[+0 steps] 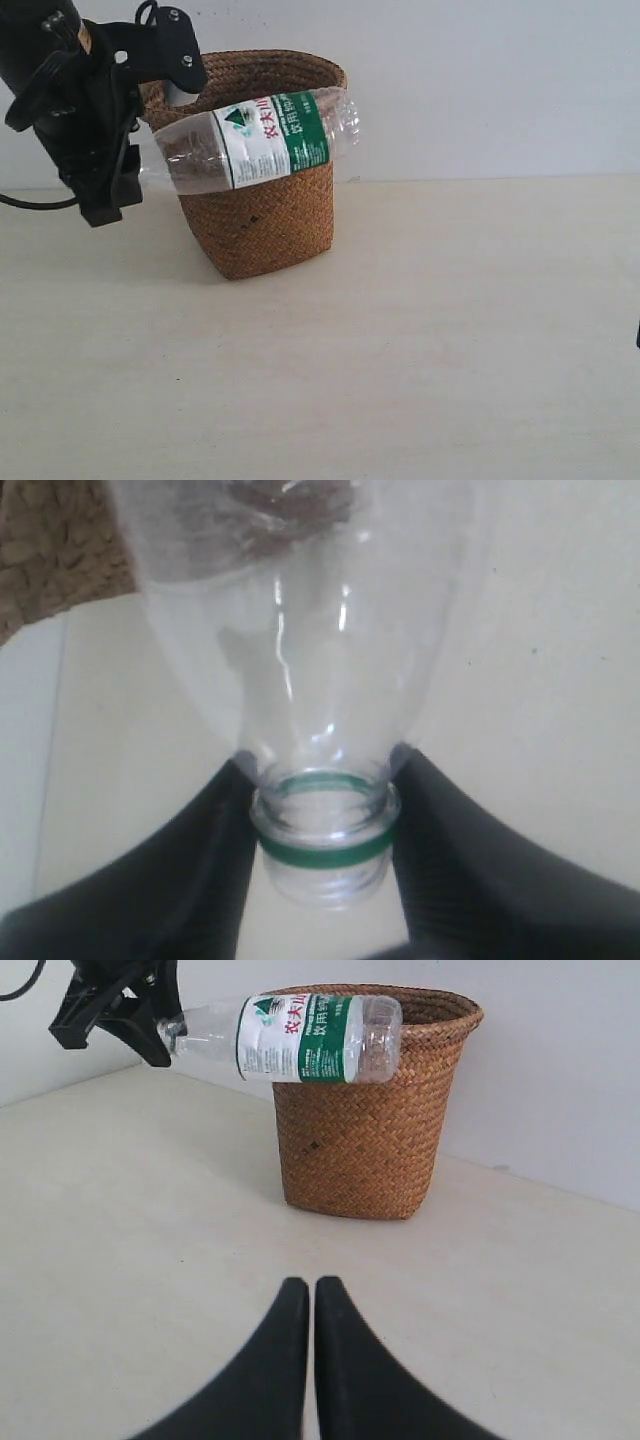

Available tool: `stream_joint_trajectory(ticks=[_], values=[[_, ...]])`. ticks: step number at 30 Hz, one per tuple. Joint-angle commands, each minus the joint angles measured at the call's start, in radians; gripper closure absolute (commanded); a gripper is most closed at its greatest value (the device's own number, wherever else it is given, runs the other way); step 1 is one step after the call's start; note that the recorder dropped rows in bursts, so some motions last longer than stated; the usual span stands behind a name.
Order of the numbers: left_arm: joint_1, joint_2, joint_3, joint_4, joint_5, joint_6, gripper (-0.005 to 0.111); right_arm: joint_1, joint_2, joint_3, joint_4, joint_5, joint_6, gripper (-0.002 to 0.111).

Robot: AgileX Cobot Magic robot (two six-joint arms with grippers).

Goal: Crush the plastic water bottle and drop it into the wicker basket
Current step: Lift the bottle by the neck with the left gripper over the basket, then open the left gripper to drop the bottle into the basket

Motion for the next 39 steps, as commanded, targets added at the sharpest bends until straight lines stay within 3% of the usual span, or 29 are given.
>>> stream_joint_trajectory(ticks=[1, 7, 10, 12, 17, 20, 23, 24, 27, 32, 39], values=[[-0.002, -0.007, -0.007, -0.101, 0.100, -0.022, 0.103, -0.002, -0.004, 0.004, 0.003, -0.014, 0.001, 0.108], [-0.002, -0.017, 0.007, -0.352, 0.100, -0.033, 0.103, -0.002, -0.004, 0.004, 0.003, -0.014, 0.001, 0.108], [-0.002, -0.017, 0.007, -0.387, 0.100, -0.033, 0.103, -0.002, -0.004, 0.004, 0.003, -0.014, 0.001, 0.108], [-0.002, -0.017, 0.007, -0.332, 0.100, -0.076, 0.103, -0.002, -0.004, 0.004, 0.003, -0.014, 0.001, 0.108], [-0.002, -0.025, -0.038, -0.015, 0.014, -0.371, 0.102, -0.002, -0.004, 0.004, 0.003, -0.014, 0.001, 0.108], [-0.002, -0.027, -0.151, 0.105, -0.077, -0.366, 0.090, -0.002, -0.004, 0.004, 0.003, -0.014, 0.001, 0.108], [-0.002, -0.019, -0.276, 0.124, -0.230, -0.414, 0.057, -0.002, -0.004, 0.004, 0.003, -0.014, 0.001, 0.108], [-0.002, -0.008, -0.325, 0.125, -0.240, -0.465, 0.040, -0.002, -0.004, 0.004, 0.003, -0.014, 0.001, 0.108], [-0.002, 0.013, -0.391, 0.177, -0.196, -0.558, 0.018, -0.002, -0.004, 0.004, 0.003, -0.014, 0.001, 0.108], [-0.002, 0.045, -0.396, 0.241, -0.106, -0.595, 0.022, -0.002, -0.004, 0.004, 0.003, -0.014, 0.001, 0.108], [-0.002, 0.066, -0.396, 0.236, -0.085, -0.595, 0.023, -0.002, -0.004, 0.004, 0.003, -0.014, 0.001, 0.108]])
